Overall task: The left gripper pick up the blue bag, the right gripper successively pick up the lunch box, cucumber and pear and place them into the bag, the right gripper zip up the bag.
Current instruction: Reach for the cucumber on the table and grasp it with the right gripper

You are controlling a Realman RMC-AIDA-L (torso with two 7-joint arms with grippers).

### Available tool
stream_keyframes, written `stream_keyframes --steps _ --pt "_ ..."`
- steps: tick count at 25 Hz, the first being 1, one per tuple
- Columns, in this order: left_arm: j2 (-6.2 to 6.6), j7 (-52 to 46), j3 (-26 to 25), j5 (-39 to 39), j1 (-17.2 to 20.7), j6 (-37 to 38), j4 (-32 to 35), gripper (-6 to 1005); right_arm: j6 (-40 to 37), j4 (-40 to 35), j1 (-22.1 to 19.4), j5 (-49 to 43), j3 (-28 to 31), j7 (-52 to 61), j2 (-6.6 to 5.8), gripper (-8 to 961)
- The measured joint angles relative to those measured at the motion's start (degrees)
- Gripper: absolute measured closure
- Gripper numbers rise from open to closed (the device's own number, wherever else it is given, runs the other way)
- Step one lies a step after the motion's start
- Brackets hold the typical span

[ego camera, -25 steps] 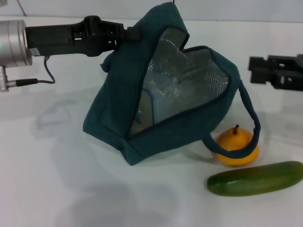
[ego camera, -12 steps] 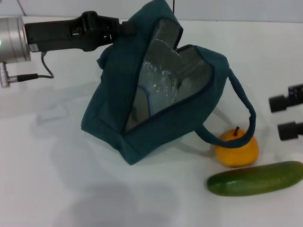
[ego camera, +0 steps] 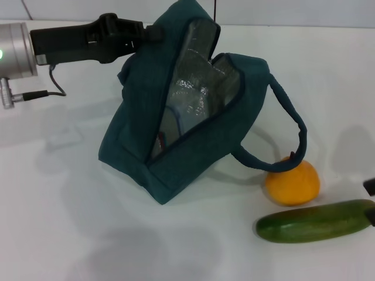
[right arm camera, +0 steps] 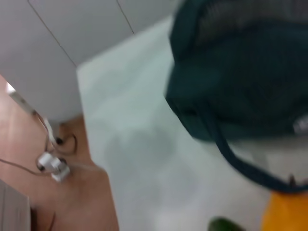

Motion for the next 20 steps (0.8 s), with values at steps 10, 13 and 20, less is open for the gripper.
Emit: stream_keyframes --steps 10,13,20 --pt "0.01 -0.01 -0.01 -0.45 0.12 -1.66 0.00 927 5.55 -0.24 2.98 -8.32 -6.67 0.97 0.09 375" --pt "-0.37 -0.02 -0.01 -0.49 0.11 -1.99 0.00 927 7.25 0.74 4.03 -9.10 -7.02 1.07 0.08 375" --pt "-0.83 0.10 -0.01 -0.58 0.08 -2.62 -0.69 927 8.74 2.67 5.21 -11.00 -10.26 -0.33 -0.12 375"
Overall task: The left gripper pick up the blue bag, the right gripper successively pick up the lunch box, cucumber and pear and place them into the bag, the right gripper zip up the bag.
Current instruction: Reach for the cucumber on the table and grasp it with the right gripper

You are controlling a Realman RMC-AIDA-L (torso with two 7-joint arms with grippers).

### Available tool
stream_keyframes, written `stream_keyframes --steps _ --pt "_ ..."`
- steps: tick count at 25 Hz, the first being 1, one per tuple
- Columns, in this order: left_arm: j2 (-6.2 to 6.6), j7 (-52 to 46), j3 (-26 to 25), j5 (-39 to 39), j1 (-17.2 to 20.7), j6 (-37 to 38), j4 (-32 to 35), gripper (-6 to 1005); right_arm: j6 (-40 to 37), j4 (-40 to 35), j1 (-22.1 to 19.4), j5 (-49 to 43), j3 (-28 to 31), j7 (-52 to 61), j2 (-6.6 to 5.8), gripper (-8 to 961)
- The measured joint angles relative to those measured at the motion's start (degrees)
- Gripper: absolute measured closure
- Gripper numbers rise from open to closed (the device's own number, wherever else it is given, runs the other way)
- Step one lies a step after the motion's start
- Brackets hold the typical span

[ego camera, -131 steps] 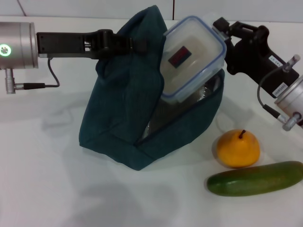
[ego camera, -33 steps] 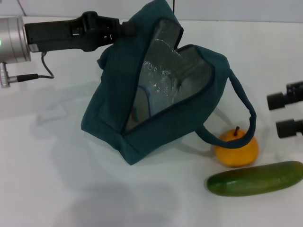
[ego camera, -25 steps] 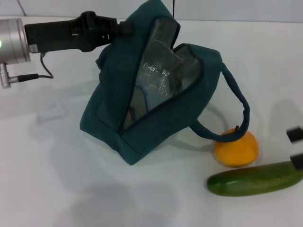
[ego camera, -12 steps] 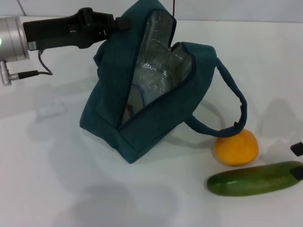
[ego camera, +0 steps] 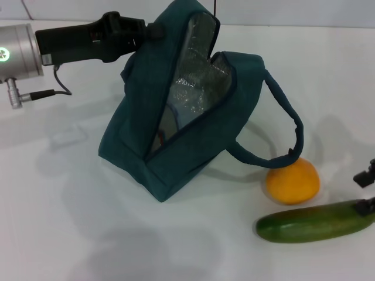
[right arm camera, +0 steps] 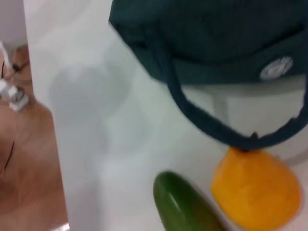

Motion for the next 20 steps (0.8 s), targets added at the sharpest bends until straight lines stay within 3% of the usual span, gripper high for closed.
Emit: stream_keyframes --steps 7,20 --pt "-0.14 0.20 0.00 -0.08 -0.25 -0.04 -0.01 927 6.24 3.24 1.18 -3.37 -10.49 0.44 0.35 375" --pt "-0.24 0.25 0.00 -0.14 0.10 -0.04 -0.01 926 10.94 3.75 3.25 -3.58 -22.71 1.83 0.86 374"
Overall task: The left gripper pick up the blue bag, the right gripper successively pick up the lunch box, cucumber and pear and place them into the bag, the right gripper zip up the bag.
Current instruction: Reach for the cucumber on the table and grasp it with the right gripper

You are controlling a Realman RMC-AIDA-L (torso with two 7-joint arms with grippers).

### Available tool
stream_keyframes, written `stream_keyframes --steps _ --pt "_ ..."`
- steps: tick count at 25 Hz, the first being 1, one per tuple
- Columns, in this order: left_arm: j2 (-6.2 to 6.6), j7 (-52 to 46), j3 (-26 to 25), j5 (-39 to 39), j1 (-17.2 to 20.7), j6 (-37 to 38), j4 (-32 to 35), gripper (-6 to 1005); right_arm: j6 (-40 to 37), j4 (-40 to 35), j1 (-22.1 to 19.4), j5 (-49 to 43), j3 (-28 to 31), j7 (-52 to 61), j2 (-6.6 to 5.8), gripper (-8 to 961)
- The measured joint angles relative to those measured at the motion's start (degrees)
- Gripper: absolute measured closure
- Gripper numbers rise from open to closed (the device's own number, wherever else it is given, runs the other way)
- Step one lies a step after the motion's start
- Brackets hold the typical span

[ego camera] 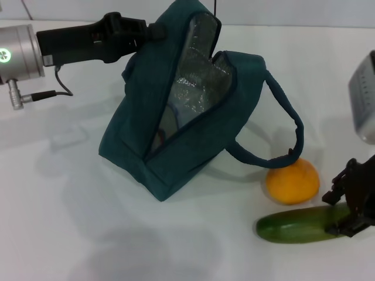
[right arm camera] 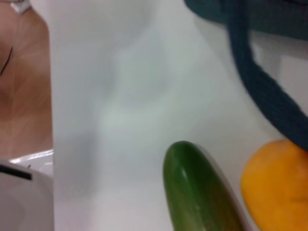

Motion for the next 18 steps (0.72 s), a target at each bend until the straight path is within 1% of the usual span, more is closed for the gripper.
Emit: stream_keyframes --steps 12,18 --pt "-0.09 0.00 0.00 0.00 0.24 0.33 0.00 926 1.37 0.79 1.72 -0.14 -8.16 2.63 0.05 374" --pt "-0.09 -0.01 0.00 0.00 0.21 0.36 0.16 926 1.50 0.85 2.20 -0.15 -10.20 2.89 0.05 374"
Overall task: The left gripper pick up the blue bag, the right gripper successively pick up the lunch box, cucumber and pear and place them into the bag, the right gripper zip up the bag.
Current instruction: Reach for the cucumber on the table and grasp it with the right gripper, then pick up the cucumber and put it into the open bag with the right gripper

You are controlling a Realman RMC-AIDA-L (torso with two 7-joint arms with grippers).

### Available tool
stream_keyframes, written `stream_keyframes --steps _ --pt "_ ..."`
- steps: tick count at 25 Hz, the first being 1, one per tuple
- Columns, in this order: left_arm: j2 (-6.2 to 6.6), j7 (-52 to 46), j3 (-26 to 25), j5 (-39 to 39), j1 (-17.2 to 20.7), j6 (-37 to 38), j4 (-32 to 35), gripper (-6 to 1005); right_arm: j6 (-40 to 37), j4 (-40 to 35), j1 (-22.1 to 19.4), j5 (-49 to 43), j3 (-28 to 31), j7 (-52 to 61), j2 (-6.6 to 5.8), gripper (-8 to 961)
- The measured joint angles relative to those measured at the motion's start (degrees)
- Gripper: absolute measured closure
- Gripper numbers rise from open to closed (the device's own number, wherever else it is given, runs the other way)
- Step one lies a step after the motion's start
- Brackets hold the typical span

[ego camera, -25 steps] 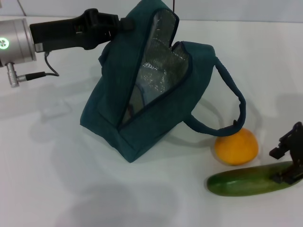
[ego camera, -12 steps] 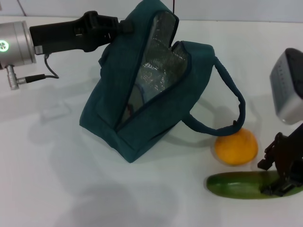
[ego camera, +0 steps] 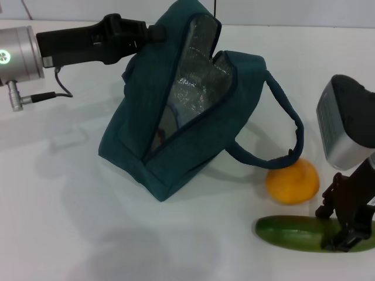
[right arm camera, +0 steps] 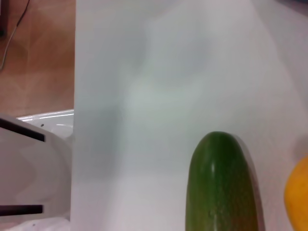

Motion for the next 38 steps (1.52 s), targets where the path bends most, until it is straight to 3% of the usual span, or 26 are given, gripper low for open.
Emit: stream_keyframes --steps 18,23,38 --pt "0.41 0.00 0.00 -0.46 -0.37 -0.21 0.31 926 1.02 1.38 1.79 -0.99 -1.73 1.92 0.08 302" --pt "0.44 0.00 0.01 -0.57 -0.62 -0.31 0.31 926 1.02 1.39 1.80 -0.85 -1.89 2.00 0.09 191" --pt "0.53 0.00 0.01 -0.61 -0.75 -0.34 0.28 926 1.23 2.60 2.07 -0.91 -3.17 2.33 0.02 298"
